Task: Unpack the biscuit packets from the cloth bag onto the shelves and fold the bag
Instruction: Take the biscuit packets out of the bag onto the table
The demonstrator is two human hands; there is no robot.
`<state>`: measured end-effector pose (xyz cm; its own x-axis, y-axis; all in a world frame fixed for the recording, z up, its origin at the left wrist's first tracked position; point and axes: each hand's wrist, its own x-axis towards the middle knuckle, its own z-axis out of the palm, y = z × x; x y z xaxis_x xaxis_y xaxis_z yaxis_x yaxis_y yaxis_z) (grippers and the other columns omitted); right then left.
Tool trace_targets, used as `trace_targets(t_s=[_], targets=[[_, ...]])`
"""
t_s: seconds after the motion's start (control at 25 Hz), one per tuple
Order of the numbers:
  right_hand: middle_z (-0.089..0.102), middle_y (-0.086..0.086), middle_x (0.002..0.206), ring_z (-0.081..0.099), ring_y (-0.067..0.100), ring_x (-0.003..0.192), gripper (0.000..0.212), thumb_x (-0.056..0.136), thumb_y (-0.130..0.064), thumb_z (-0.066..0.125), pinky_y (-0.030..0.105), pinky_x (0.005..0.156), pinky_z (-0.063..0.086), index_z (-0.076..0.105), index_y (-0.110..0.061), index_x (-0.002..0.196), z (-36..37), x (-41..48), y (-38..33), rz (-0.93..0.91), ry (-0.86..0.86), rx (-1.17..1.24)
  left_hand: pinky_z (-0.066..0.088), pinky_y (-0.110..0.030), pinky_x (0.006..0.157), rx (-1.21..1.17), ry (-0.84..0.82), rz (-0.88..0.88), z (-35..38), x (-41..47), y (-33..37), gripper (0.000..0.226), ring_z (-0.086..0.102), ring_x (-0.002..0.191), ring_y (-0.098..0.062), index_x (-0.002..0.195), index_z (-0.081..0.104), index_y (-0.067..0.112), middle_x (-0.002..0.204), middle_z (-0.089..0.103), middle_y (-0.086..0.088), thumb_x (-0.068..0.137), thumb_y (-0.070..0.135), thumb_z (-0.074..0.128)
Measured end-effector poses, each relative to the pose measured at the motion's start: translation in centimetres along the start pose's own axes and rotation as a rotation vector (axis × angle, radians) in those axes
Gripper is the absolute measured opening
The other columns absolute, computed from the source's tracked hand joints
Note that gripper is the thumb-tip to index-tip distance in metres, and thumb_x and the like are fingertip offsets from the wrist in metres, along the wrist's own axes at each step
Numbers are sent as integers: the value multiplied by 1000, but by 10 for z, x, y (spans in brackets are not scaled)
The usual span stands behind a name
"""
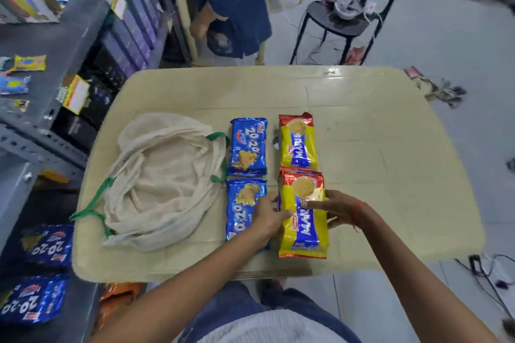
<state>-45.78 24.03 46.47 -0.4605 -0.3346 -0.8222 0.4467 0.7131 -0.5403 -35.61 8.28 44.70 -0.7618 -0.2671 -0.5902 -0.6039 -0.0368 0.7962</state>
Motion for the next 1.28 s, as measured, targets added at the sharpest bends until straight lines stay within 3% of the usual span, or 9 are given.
trace_targets(t_s=[0.2, 0.36, 0.48, 0.56, 0.68, 0.84, 0.92, 1.04, 1.28], targets=[[67, 15, 117, 65, 25, 94, 45, 79, -35, 70, 31, 71, 53, 55, -7, 111, -9, 14, 38, 33, 148, 60, 55, -46, 90, 189, -55, -59, 41, 22, -6, 31, 65, 104, -32, 114, 60, 8, 116, 67, -15, 83, 4, 61], [64, 18, 121, 63, 29, 102, 44, 79, -31, 71, 41, 85, 52, 54, -4, 110, -3, 28, 38, 53, 217, 49, 56, -41, 88, 226, -50, -107, 41, 25, -8, 34, 66, 105, -29, 121, 55, 11, 119, 66, -13, 87, 9, 58], [58, 19, 127, 56, 32, 116, 56, 75, -35, 75, 39, 93, 47, 50, -5, 115, 5, 30, 27, 7, 440, -260, 53, -42, 93, 276, -23, -72, 36, 26, -10, 35, 61, 106, -25, 121, 56, 7, 116, 64, -11, 86, 8, 59], [50, 20, 130, 48, 34, 122, 65, 76, -35, 73, 40, 99, 42, 45, -4, 125, 14, 29, 13, -142, 643, -422, 49, -38, 94, 275, 44, -60, 29, 25, -10, 34, 59, 108, -24, 120, 57, 7, 116, 62, -9, 86, 9, 59], [49, 20, 129, 46, 33, 120, 55, 83, -28, 66, 38, 98, 42, 45, -7, 129, 27, 32, -1, -333, 719, -379, 49, -34, 94, 214, 112, -64, 14, 28, -13, 30, 59, 111, -24, 116, 59, 8, 119, 63, -10, 87, 9, 58], [49, 20, 129, 46, 32, 122, 43, 89, -24, 56, 39, 98, 42, 47, -6, 127, 28, 35, 7, -288, 776, -218, 51, -36, 91, 195, 71, -99, 6, 29, -18, 25, 62, 106, -26, 112, 60, 12, 110, 65, -11, 87, 15, 59], [49, 21, 130, 47, 34, 122, 50, 87, -28, 59, 42, 100, 41, 44, -4, 128, 23, 37, 20, -150, 744, -169, 49, -37, 96, 266, -28, -86, 13, 27, -14, 24, 59, 107, -22, 113, 59, 15, 111, 63, -8, 88, 17, 58], [59, 20, 125, 61, 34, 109, 60, 80, -35, 68, 45, 96, 50, 45, -1, 124, 23, 41, 42, 39, 457, 70, 52, -39, 93, 270, -193, -146, 30, 23, -7, 31, 63, 109, -26, 121, 55, 11, 122, 64, -12, 90, 18, 56], [63, 14, 123, 62, 33, 110, 49, 85, -32, 64, 36, 82, 47, 50, -4, 123, 10, 21, 11, -36, 364, 53, 56, -34, 80, 223, -179, -149, 24, 22, 29, 37, 66, 107, -26, 124, 52, 13, 122, 64, -9, 88, 18, 61]])
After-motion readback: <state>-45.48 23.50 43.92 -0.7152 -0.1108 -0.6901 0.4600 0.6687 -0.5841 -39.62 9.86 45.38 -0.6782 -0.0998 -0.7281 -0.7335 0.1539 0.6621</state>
